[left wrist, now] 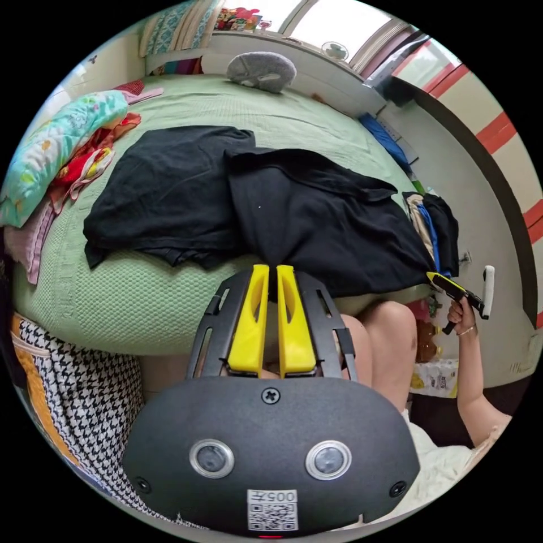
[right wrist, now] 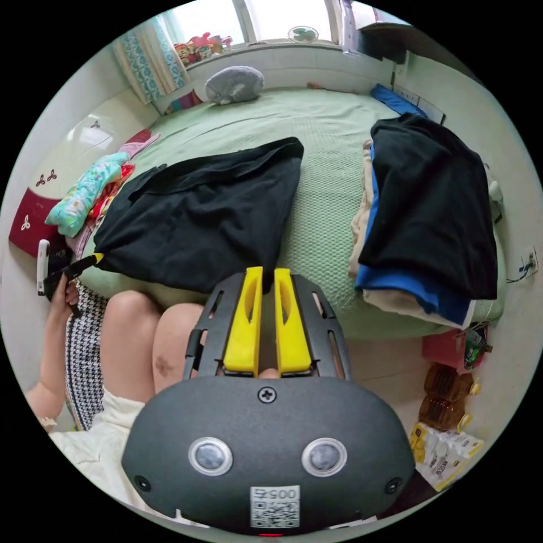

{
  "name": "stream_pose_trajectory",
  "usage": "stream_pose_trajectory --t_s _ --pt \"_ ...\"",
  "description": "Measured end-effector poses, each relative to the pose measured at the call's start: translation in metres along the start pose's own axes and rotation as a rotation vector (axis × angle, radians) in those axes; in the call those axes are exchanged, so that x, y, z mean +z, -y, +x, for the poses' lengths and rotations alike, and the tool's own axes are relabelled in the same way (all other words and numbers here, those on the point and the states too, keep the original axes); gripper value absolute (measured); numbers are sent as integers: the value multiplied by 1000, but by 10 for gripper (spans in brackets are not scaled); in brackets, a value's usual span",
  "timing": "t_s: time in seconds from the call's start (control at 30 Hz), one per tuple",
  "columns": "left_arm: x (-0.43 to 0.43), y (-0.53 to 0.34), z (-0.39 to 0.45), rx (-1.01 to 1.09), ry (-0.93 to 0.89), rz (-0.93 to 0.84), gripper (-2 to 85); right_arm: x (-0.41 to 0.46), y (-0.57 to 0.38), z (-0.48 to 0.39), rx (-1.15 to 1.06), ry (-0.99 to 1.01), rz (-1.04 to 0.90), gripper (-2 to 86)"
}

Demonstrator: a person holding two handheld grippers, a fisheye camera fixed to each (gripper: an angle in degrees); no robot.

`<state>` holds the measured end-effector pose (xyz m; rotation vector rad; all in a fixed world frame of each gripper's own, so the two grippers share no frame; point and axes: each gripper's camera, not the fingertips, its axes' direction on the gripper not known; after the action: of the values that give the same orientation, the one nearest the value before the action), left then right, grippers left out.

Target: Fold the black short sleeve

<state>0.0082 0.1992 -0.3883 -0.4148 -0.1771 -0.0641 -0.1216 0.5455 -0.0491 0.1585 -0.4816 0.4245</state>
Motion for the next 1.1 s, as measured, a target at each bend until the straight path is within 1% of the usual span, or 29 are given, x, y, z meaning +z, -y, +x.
stream_pose_trajectory --t_s 0.07,0.2,0.3,0.4,0.47,0.6,0.67,0.73,0.8,0.83,0.87,0.9,0.97,1.1 --pt "-2 -20 -2 1 -6 -21 35 -2 -21 -1 21 37 -3 -2" --pt "2 -45 -13 -14 -41 5 38 0 -52 2 64 83 46 1" --pt "12 -52 -24 -41 4 23 42 17 -58 4 83 -30 9 10" --pt "12 -46 -27 -40 2 64 39 12 -51 7 112 -97 63 28" --pt "11 -29 -16 2 64 100 20 -7 -37 -4 44 -75 189 44" --pt "20 8 3 61 19 147 -1 -5 2 -37 -89 -54 247 55" --pt "37 35 16 93 -7 142 -4 21 32 -65 -161 -57 210 48" --pt "59 56 27 125 12 111 -5 47 53 -86 -219 -70 170 46" --pt "87 78 35 149 55 50 -5 76 74 -107 -274 -75 95 49" --pt "106 91 41 182 83 -17 -6 94 88 -119 -299 -67 46 43" --pt "123 104 44 193 110 -75 -6 110 99 -130 -326 -48 18 39" --pt "131 110 46 200 122 -94 -6 117 104 -134 -343 -36 4 39" --pt "153 130 46 208 155 -125 -6 144 130 -145 -354 -38 -50 37" --pt "169 163 38 200 136 -128 -5 179 175 -152 -343 -60 -145 6"
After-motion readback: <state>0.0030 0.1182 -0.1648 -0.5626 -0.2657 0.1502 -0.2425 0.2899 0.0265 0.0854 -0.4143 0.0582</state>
